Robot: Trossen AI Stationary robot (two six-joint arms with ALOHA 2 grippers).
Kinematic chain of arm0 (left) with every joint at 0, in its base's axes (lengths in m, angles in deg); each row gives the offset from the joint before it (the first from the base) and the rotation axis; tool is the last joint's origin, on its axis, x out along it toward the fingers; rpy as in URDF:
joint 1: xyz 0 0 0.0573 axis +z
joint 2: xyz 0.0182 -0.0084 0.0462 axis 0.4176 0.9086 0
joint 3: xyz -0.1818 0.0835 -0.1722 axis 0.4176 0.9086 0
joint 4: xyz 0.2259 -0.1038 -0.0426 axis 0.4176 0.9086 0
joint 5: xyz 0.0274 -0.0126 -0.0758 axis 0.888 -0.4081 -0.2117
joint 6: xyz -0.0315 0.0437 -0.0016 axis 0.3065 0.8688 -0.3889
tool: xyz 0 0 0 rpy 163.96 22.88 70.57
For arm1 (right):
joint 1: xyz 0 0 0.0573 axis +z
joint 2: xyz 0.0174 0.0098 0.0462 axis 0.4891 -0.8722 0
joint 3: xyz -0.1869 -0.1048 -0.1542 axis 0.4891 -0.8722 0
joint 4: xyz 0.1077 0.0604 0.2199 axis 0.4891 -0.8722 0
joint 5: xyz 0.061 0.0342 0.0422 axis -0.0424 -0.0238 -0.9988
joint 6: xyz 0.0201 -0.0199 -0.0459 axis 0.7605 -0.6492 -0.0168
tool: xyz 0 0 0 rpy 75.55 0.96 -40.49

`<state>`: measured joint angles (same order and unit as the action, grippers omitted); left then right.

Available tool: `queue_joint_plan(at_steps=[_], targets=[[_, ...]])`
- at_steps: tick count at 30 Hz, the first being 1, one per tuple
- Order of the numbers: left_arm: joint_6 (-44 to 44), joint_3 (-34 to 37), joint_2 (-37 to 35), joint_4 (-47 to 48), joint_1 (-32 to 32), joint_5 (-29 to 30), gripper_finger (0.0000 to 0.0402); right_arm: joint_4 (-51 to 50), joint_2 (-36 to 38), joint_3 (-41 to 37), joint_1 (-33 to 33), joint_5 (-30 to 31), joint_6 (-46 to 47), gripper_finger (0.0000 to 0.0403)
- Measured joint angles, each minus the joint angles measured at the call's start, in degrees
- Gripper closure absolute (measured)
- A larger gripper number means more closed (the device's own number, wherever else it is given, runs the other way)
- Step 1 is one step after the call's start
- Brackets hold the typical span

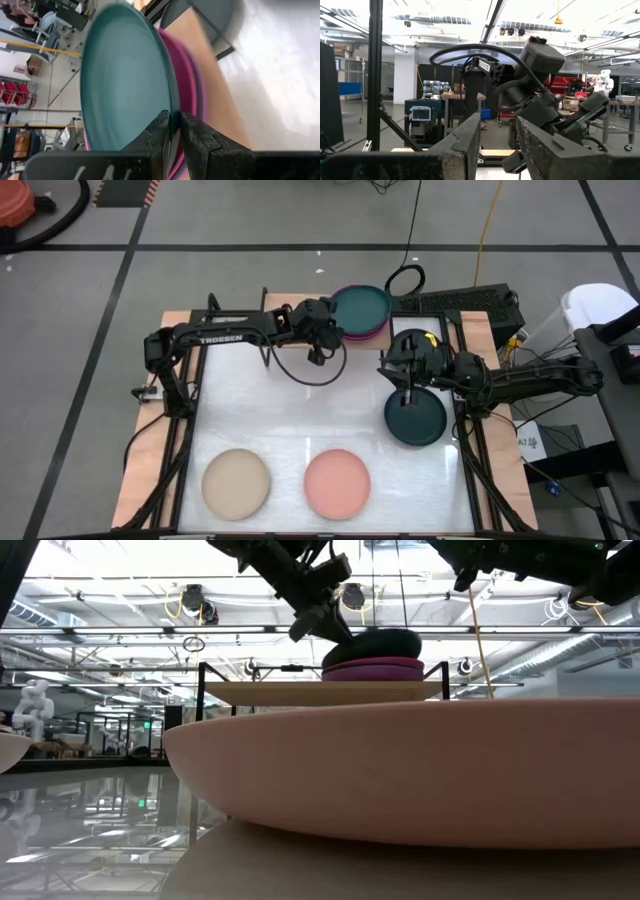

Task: Place and stack plates onto a shelf
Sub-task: Stack the green plate on top of the pink plate on the shelf, then put the black plate on the shelf

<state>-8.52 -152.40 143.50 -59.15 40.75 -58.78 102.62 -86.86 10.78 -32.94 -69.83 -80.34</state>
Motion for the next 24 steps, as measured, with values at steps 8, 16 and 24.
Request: queue_joint_plan(at_steps=[8, 16, 24], targets=[[0.81, 0.00, -0.01, 0.30, -1.57, 2.89, 0.0354, 0.00, 0.00, 0.00, 0.00, -0.01, 0.00, 0.0293], [-0.10, 0.09, -1.56, 0.77, -1.55, 4.45, 0.0290, -0.07, -0.02, 0.00, 0.00, 0.00, 0.02, 0.0293], [-4.34, 0.04, -5.44, 1.78, -2.29, 4.91, 0.0222, -0.88, -0.02, 0.00, 0.00, 0.01, 0.02, 0.0293]])
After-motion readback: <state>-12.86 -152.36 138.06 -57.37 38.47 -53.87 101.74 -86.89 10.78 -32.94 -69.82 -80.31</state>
